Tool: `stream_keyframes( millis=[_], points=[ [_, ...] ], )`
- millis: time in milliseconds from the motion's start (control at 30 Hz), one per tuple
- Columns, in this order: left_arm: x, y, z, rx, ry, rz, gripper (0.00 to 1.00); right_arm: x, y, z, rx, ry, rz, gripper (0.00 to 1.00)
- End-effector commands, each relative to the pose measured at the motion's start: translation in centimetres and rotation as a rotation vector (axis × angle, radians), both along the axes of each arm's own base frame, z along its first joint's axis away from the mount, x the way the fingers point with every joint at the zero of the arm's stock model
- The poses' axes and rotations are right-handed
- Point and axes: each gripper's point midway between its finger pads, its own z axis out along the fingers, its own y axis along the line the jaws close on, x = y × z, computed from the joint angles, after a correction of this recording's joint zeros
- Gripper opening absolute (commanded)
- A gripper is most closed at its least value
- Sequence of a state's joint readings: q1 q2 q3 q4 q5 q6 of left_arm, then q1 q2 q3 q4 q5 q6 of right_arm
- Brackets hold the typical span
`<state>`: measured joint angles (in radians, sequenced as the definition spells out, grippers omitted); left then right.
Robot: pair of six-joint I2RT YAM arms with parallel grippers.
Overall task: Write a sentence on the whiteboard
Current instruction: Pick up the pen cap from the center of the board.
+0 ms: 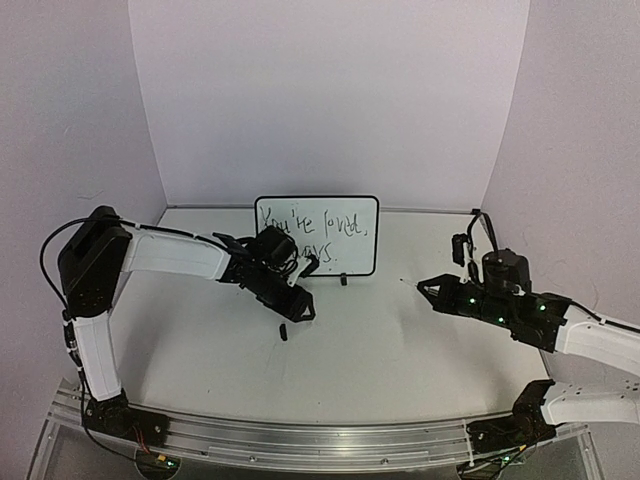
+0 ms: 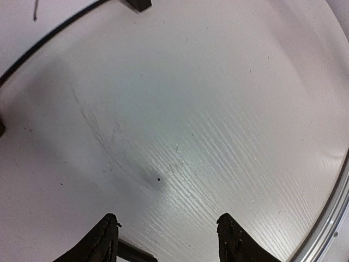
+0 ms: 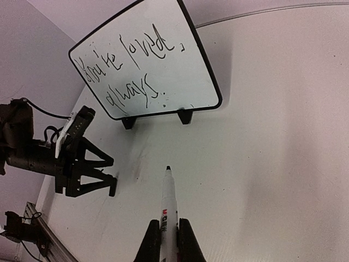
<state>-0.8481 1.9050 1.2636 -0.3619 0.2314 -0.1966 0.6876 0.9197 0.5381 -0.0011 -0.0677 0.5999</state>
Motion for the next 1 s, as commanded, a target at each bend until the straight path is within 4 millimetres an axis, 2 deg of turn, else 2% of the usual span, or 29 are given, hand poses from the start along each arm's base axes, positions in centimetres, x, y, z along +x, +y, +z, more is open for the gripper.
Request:
stream_keyframes(
  millis=[0,400,667,833,967],
  points=[
    [-0.6,-0.9,-0.5,0.036,0.029,-0.078,0.62,0.1,-0.2,1.1,0.022,-0.030,-0.013,0.00],
    [-0.5,0.9,-3.4,0.155,0.064,-0.034,0.65,0.1,-0.4,1.4,0.019,-0.038,-0.019,0.00],
    [-1.7,2.1,-3.6,0.171,0.091,-0.030,0.66,0.2,-0.4,1.2,0.018,-0.033,-0.020,0.00],
    [-3.3,2.3,-3.2,0.126,0.125,-0.062,0.67,0.2,-0.3,1.2,0.016,-0.031,-0.019,0.00],
    [-4.1,3.4,-3.2,0.139,0.133,-0.066,0.67,0.2,-0.3,1.1,0.014,-0.029,-0.019,0.00]
  ],
)
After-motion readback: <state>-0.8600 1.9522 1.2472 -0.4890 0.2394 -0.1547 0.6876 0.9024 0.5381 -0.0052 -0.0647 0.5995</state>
